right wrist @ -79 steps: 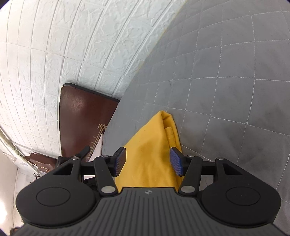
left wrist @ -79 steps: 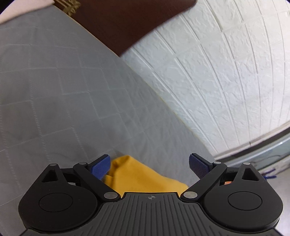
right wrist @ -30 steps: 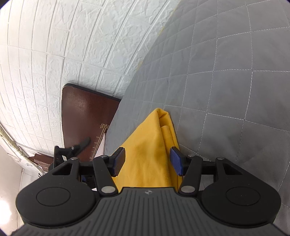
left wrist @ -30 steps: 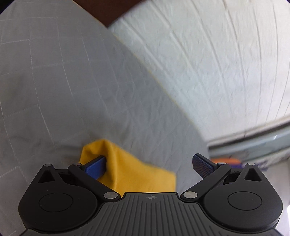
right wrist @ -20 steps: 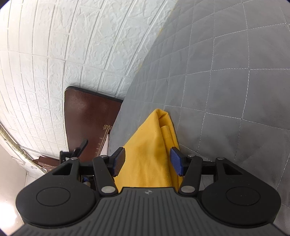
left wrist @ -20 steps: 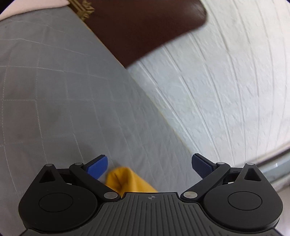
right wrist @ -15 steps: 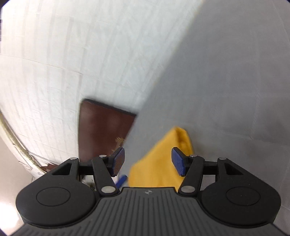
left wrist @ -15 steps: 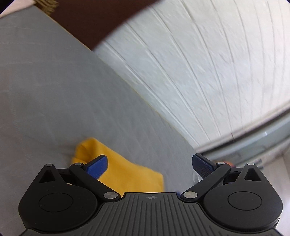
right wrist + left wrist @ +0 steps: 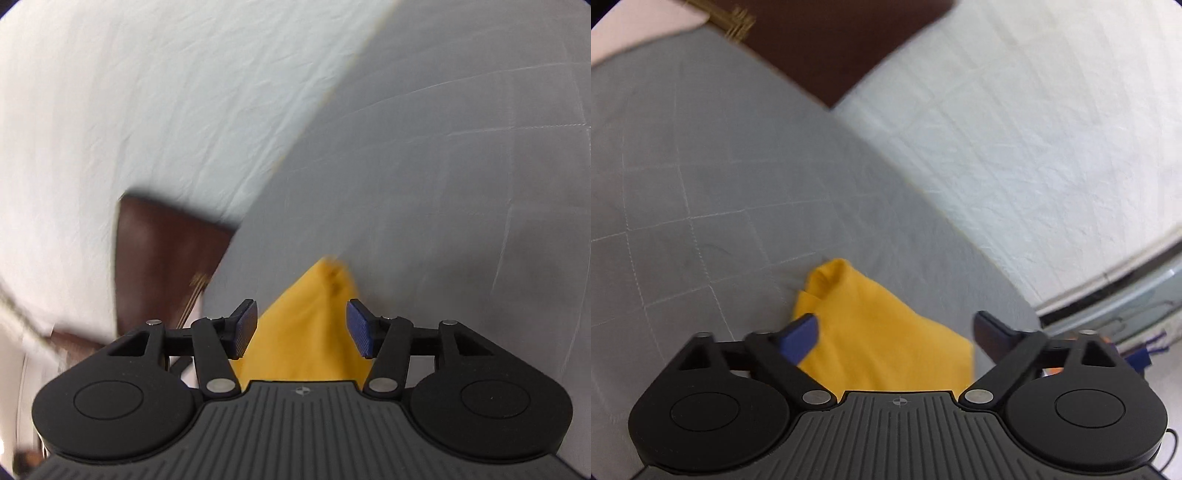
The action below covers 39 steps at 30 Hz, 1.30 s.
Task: Fold clothes
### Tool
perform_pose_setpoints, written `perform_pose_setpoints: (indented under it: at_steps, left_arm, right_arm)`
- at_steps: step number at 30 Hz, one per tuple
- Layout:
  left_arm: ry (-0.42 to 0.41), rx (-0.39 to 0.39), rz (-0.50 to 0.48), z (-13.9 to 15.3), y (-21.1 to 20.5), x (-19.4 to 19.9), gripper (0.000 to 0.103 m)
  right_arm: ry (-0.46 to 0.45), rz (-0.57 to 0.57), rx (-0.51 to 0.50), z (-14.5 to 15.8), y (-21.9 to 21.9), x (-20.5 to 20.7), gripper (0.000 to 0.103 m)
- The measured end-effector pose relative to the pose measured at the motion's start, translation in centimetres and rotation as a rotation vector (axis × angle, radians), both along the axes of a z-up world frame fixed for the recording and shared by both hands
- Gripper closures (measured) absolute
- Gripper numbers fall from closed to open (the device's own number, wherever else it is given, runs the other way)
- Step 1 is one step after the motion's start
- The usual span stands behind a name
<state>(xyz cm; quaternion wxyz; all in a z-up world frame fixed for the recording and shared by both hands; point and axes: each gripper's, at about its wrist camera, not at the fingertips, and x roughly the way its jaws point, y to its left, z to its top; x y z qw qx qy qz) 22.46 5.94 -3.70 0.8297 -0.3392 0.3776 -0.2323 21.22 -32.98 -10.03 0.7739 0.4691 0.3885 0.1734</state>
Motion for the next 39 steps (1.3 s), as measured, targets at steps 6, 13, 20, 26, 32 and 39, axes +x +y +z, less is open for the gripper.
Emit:
perform_pose_setpoints:
  at_steps: [6,13,20,26,32,39]
  left_arm:
    - [0.107,0.073,-0.127,-2.1,-2.7,-3.2,0.003]
    - [0.018,0.083,-0.034,0.7,2.3,-5.5,0.0]
    - [0.265,0.09,-0.045,-1.3,4.4,-2.1,0.0]
    - [0.34,0.031,-0.113,-3.3,2.9,-0.3,0.0]
    - [0.368,-0.039,-0.143,-4.3,1.7,1.4,0.0]
    - [0.317,0.081,-0.127,-4.3,2.1,1.0,0.075]
  right_arm:
    - [0.093,0.182,-0.082,-0.4,2.9,-3.5,0.064]
    - [0.047,0.011,-0.118,0.5,-3.2,-7.8,0.036]
    - [0.118,0.066,-0.044,-0.8,-3.2,-6.1,0.036]
    - [0.169,0.123,0.042,-3.0,-0.8,-3.9,0.037]
    - [0.201,0.205,0.106,-3.6,1.0,-0.9,0.032]
    - [0.22,0.221,0.015,-3.6,2.1,-0.2,0.075]
